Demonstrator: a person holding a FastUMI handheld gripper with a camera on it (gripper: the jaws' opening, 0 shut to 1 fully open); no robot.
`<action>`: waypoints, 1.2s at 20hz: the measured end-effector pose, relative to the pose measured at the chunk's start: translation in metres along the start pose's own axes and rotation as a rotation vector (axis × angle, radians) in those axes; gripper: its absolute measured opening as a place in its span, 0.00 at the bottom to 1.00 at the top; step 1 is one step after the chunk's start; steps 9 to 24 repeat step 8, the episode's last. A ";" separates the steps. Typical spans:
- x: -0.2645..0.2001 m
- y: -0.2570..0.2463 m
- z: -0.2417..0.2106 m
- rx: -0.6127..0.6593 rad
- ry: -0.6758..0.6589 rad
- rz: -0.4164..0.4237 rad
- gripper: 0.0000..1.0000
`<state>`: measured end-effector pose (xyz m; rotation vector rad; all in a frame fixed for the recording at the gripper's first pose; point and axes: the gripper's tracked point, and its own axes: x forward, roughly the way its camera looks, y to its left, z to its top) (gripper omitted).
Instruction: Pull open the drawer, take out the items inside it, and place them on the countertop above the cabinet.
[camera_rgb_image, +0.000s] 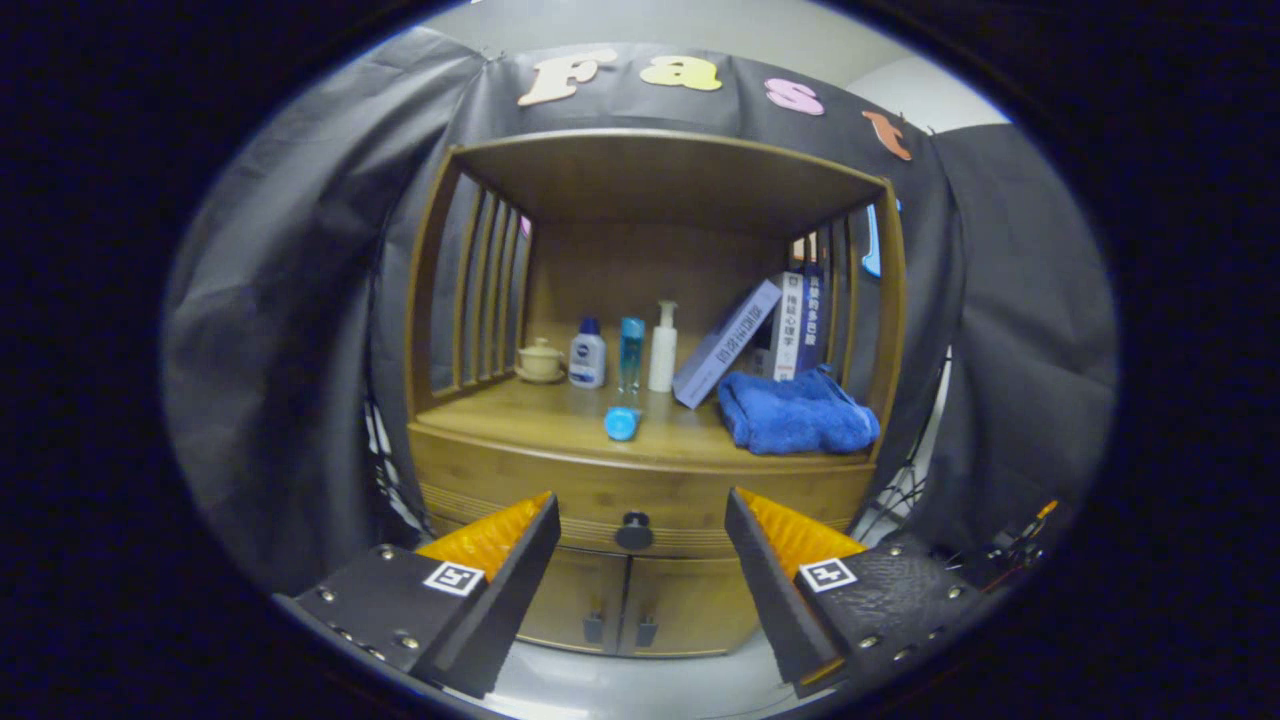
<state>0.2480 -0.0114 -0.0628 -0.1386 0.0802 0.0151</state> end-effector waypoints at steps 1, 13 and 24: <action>-0.010 0.006 0.019 -0.005 -0.013 0.015 0.99; -0.077 0.012 0.124 0.152 -0.089 0.035 0.99; -0.077 0.012 0.124 0.152 -0.089 0.035 0.99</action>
